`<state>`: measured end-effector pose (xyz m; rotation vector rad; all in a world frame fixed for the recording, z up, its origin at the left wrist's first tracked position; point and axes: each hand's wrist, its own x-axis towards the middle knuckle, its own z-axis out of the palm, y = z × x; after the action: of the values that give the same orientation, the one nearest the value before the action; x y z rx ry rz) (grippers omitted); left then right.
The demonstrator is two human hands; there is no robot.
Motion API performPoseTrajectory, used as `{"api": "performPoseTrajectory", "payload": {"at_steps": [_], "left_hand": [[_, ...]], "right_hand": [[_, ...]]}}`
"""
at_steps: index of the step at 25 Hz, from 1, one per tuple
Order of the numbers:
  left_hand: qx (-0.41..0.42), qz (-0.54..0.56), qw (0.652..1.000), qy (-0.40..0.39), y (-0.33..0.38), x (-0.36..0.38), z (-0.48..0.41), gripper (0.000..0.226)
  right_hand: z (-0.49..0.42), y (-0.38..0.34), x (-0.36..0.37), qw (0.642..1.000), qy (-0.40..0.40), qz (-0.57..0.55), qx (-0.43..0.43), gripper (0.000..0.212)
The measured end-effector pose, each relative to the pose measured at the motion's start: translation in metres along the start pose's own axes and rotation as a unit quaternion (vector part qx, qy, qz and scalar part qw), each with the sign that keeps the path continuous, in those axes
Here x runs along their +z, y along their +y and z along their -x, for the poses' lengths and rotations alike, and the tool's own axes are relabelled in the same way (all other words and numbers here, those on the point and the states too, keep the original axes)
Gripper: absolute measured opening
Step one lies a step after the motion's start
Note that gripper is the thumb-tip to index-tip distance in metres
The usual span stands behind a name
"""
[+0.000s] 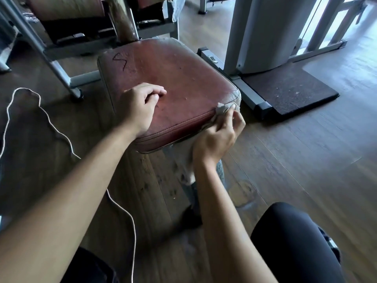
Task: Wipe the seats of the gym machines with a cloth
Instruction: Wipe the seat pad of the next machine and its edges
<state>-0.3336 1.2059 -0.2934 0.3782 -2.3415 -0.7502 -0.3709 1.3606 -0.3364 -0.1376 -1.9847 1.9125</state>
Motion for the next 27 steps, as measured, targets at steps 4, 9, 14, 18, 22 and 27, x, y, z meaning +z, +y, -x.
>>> {"api": "performPoseTrajectory", "payload": {"at_steps": [4,9,14,18,22,27], "left_hand": [[-0.004,-0.011,1.0,-0.004,0.006,-0.003,0.001,0.028],[-0.007,-0.007,1.0,-0.007,0.008,-0.005,0.002,0.029],[-0.008,-0.003,1.0,-0.001,0.007,-0.003,0.0,0.029],[-0.008,0.001,1.0,-0.001,0.005,-0.005,0.002,0.029],[-0.009,-0.001,1.0,0.008,0.007,-0.003,0.002,0.029],[-0.016,-0.002,1.0,0.014,0.01,-0.004,0.001,0.025]], "right_hand": [[0.077,-0.019,0.001,0.998,-0.047,-0.036,0.038,0.045],[0.014,-0.004,0.002,0.998,-0.022,-0.025,0.048,0.04],[0.054,-0.009,-0.009,0.997,-0.068,-0.021,0.012,0.047],[0.053,-0.005,-0.018,0.992,-0.118,-0.009,-0.03,0.048],[-0.02,-0.001,-0.009,0.998,-0.046,-0.003,0.032,0.044],[0.052,-0.02,-0.015,0.993,-0.115,-0.016,0.005,0.047]]}}
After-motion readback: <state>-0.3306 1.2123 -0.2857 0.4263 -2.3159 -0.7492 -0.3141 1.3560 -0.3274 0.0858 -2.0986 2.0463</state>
